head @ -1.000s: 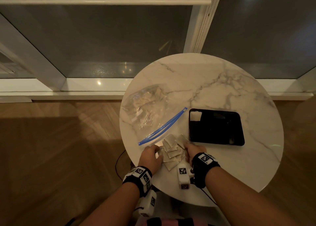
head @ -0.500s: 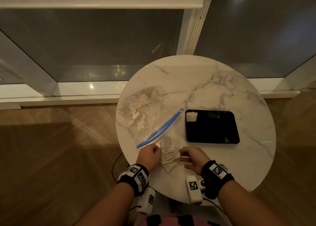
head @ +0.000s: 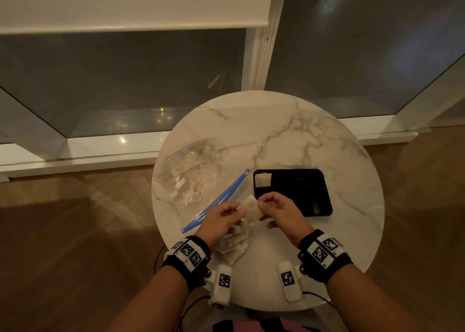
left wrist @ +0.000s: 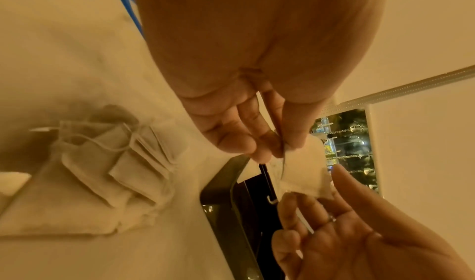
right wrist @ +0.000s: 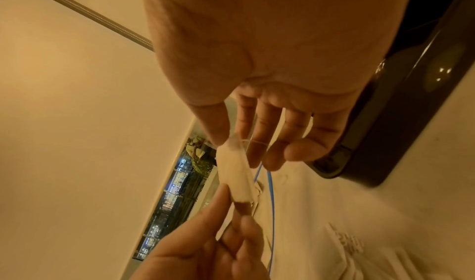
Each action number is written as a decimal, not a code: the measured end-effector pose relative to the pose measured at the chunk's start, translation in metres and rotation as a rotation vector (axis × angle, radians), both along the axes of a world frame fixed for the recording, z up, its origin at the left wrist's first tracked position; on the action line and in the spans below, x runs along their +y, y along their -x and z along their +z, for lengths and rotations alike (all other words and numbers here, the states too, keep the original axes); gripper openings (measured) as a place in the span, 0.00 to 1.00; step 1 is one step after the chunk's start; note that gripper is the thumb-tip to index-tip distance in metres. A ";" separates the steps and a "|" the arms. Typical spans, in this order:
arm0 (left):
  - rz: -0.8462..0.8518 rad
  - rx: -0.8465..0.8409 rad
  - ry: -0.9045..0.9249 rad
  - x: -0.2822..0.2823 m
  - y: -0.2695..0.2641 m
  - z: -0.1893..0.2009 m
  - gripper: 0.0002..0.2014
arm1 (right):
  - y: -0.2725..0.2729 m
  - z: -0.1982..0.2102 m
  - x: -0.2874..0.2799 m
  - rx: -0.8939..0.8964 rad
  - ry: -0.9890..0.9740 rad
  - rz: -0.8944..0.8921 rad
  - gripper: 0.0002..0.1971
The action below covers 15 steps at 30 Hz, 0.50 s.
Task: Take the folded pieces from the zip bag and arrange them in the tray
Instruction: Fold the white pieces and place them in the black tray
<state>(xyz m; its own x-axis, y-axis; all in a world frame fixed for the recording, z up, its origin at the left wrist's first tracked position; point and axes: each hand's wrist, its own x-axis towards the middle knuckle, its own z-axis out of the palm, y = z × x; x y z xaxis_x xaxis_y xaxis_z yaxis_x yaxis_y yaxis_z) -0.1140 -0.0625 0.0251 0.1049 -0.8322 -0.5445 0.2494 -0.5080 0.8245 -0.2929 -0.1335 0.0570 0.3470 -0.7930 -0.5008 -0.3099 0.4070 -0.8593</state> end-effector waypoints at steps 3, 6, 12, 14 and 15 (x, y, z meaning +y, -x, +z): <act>0.120 0.046 0.006 -0.011 0.012 0.000 0.10 | 0.008 -0.005 -0.005 -0.012 -0.016 0.010 0.09; 0.127 0.046 -0.003 -0.019 0.023 0.000 0.09 | 0.015 -0.010 -0.009 -0.005 0.010 0.031 0.07; 0.109 0.008 -0.024 -0.034 0.041 -0.005 0.09 | 0.025 -0.017 -0.029 0.003 0.065 0.013 0.04; 0.125 -0.047 -0.018 -0.039 0.046 -0.007 0.07 | 0.031 -0.021 -0.038 0.021 0.085 0.022 0.03; 0.156 -0.107 -0.008 -0.041 0.047 -0.010 0.05 | 0.033 -0.024 -0.043 0.035 0.092 0.013 0.03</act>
<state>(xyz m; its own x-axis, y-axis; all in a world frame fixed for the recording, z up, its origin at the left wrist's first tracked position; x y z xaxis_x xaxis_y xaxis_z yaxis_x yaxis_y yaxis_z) -0.1610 -0.1038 0.0149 0.2901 -0.7970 -0.5297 0.2370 -0.4764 0.8467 -0.3255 -0.1761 0.0329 0.3413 -0.8315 -0.4383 -0.3454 0.3228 -0.8812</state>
